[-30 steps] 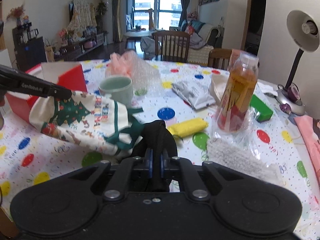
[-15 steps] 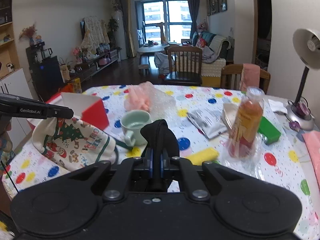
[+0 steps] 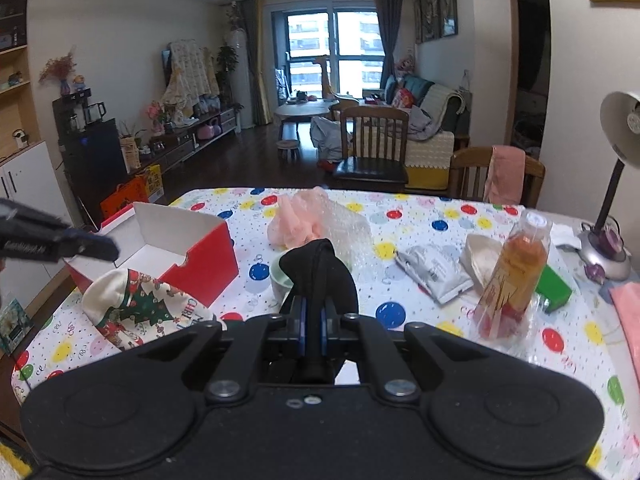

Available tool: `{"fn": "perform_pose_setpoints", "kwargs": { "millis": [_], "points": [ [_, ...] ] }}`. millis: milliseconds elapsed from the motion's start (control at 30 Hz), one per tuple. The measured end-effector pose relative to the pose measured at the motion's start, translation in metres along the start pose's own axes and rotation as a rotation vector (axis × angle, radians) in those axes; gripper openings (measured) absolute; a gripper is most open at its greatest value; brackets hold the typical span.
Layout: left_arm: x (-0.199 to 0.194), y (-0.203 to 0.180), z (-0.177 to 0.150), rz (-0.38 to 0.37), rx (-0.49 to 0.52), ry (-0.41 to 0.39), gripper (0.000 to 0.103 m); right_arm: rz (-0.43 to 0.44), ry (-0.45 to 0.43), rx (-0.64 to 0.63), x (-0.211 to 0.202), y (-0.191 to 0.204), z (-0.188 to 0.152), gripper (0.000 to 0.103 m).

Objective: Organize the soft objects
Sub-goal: 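Lift the sock with the left tool while the right tool lifts the black cloth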

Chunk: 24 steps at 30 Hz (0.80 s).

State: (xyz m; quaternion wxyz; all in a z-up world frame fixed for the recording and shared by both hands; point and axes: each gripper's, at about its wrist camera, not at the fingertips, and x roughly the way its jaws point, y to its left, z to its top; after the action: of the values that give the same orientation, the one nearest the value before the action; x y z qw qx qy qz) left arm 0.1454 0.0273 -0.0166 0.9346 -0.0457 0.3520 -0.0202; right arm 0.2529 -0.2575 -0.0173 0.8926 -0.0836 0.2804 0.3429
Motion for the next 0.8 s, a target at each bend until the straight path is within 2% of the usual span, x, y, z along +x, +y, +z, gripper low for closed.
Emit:
{"fn": "perform_pose_setpoints", "kwargs": {
  "millis": [133, 200, 233, 267, 300, 333, 400, 500, 800],
  "points": [
    [-0.012, 0.013, -0.015, -0.004, -0.024, 0.027, 0.009, -0.007, 0.005, 0.028, 0.000, 0.009, -0.003, 0.006],
    [-0.015, 0.018, -0.021, -0.008, -0.027, 0.044, 0.018, -0.010, 0.005, 0.031, 0.001, 0.012, -0.005, 0.006],
    [-0.016, 0.019, -0.024, -0.001, -0.024, 0.053, 0.036, -0.008, 0.007, 0.036, 0.002, 0.013, -0.005, 0.006],
    [-0.016, 0.020, -0.027, 0.011, -0.026, 0.060, 0.070, -0.005, 0.008, 0.041, 0.003, 0.013, -0.005, 0.006],
    [-0.017, 0.022, -0.029, 0.022, -0.032, 0.065, 0.086, -0.004, 0.009, 0.043, 0.004, 0.014, -0.006, 0.006],
    [-0.018, 0.023, -0.031, 0.028, -0.044, 0.066, 0.095, -0.004, 0.009, 0.043, 0.004, 0.015, -0.006, 0.006],
    [-0.021, 0.025, -0.036, 0.033, -0.067, 0.059, 0.095, -0.002, 0.009, 0.042, 0.005, 0.016, -0.006, 0.006],
    [-0.011, 0.028, -0.045, 0.049, -0.117, 0.094, 0.095, 0.001, 0.011, 0.038, 0.006, 0.018, -0.008, 0.006],
    [0.048, 0.017, -0.062, 0.078, -0.300, 0.159, 0.095, 0.022, 0.040, 0.003, 0.012, 0.012, -0.011, 0.006]
  ]
}}
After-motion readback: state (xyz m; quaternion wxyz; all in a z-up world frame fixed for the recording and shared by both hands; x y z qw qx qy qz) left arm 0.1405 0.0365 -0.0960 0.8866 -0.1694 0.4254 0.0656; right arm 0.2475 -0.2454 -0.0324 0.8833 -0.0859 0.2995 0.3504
